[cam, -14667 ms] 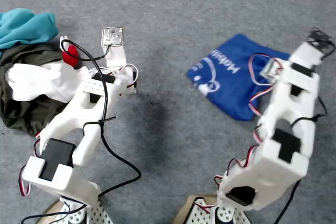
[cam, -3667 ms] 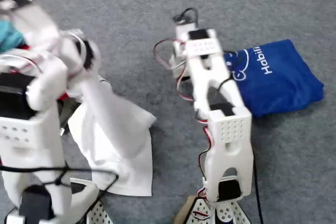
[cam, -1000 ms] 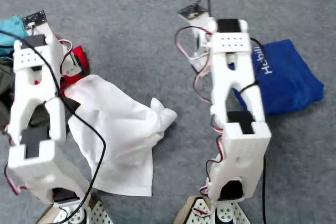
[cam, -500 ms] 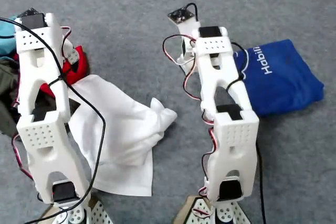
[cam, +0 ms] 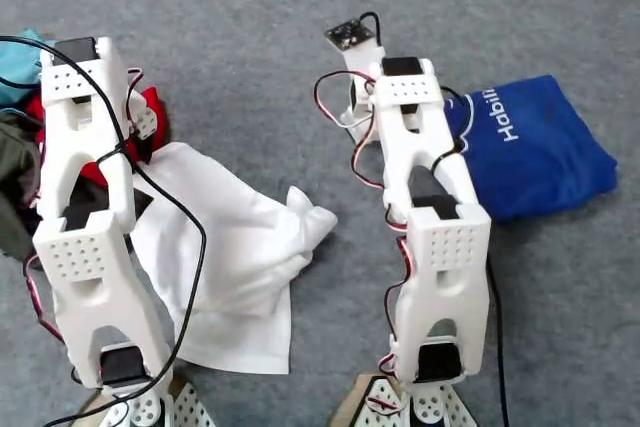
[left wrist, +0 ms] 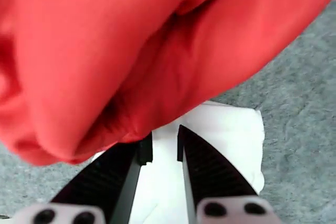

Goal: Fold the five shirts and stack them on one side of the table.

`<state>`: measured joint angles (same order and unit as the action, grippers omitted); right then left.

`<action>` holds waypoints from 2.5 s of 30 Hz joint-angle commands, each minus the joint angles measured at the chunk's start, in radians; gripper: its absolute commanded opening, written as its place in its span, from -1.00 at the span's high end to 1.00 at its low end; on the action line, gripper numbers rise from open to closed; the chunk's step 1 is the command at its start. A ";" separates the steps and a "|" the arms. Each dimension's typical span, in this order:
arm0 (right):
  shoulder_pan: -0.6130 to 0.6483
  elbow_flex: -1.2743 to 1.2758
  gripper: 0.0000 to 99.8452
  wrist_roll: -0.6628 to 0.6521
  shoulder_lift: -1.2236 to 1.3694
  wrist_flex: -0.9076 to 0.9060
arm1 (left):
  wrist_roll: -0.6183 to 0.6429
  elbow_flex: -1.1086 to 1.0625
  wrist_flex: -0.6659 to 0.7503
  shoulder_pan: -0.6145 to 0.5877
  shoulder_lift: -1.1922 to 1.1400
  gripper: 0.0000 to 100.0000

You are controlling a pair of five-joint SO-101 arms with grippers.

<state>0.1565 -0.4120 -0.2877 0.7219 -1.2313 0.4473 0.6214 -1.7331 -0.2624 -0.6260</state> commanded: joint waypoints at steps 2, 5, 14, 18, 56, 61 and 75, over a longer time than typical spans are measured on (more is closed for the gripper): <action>-0.018 -0.051 0.98 0.009 0.007 0.011 | 0.008 0.012 -0.009 0.044 0.012 0.82; -0.018 -0.051 0.98 0.009 0.007 0.011 | 0.009 0.008 -0.020 0.081 0.012 0.82; -0.018 -0.051 0.98 0.009 0.008 0.011 | 0.107 0.041 -0.021 0.051 -0.085 0.67; -0.018 -0.050 0.98 0.009 0.008 0.012 | 0.114 0.052 -0.023 -0.008 -0.094 0.67; -0.016 -0.044 0.98 0.009 0.010 0.017 | 0.115 0.167 0.061 -0.009 -0.176 0.67; -0.016 -0.044 0.98 0.009 0.010 0.017 | 0.115 0.167 0.061 -0.009 -0.209 0.67; -0.016 -0.042 0.98 0.008 0.010 0.018 | 0.074 0.316 -0.028 -0.017 -0.064 0.66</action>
<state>0.1550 -0.4181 -0.2877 0.7357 -1.2313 0.5286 0.8899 -1.7469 -0.2700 -0.7795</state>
